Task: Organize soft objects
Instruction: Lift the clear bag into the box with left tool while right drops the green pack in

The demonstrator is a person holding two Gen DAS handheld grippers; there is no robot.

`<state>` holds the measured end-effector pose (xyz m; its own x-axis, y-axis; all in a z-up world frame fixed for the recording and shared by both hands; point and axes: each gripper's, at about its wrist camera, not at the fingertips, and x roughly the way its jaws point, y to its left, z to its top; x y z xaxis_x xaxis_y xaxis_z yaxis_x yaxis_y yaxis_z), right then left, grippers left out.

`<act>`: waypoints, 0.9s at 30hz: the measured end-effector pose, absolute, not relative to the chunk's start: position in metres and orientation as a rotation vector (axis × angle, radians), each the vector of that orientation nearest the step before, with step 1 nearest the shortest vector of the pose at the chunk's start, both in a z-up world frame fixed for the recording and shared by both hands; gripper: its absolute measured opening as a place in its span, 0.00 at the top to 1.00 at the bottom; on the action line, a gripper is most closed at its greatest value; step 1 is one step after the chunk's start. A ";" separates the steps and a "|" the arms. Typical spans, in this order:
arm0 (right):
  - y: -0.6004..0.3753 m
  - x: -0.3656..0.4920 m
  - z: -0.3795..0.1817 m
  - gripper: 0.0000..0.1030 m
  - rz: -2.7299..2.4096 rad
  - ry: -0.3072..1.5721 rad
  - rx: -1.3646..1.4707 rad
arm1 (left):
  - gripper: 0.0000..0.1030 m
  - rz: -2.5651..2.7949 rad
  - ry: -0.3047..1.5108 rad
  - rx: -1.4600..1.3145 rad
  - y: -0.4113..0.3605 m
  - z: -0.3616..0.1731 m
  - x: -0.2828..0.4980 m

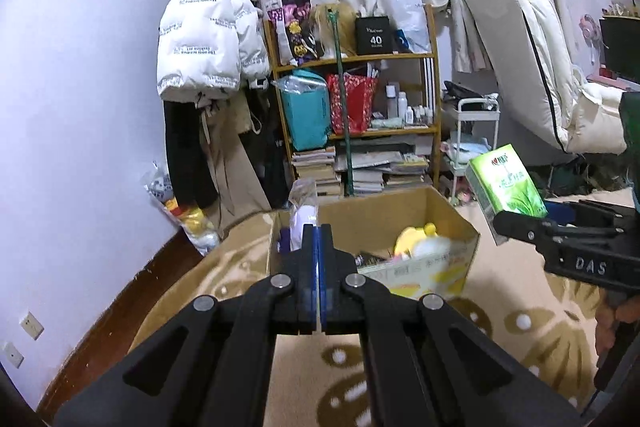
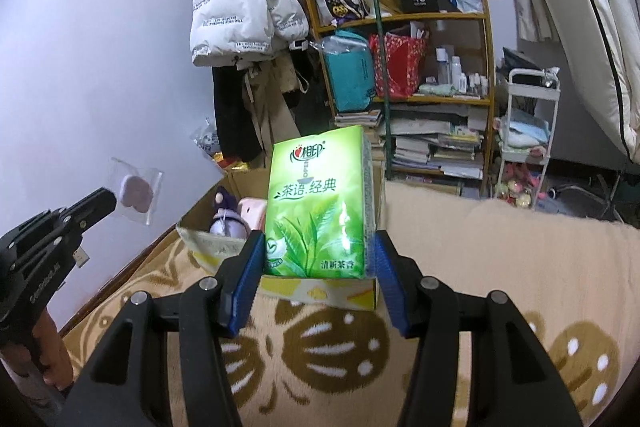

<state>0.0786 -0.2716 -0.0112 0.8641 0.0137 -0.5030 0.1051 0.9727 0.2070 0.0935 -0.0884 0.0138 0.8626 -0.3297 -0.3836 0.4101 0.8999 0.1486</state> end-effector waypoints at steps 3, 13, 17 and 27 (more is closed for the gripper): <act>-0.273 0.091 -0.007 0.44 -0.074 0.523 0.206 | 1.00 -0.377 0.327 0.256 -0.097 0.016 0.103; -0.274 0.126 -0.007 0.44 -0.078 0.534 0.149 | 0.99 -0.413 0.319 0.263 -0.125 0.010 0.141; -0.271 0.136 -0.011 0.44 -0.082 0.540 0.116 | 0.99 -0.429 0.329 0.248 -0.132 0.008 0.153; -0.280 0.166 -0.035 0.43 -0.064 0.638 0.157 | 0.96 -0.402 0.452 0.192 -0.128 -0.010 0.184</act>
<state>0.1656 -0.2799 -0.0349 0.8016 -0.0114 -0.5978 0.1082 0.9861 0.1262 0.1842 -0.1280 -0.0098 0.8230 -0.3341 -0.4594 0.4179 0.9039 0.0911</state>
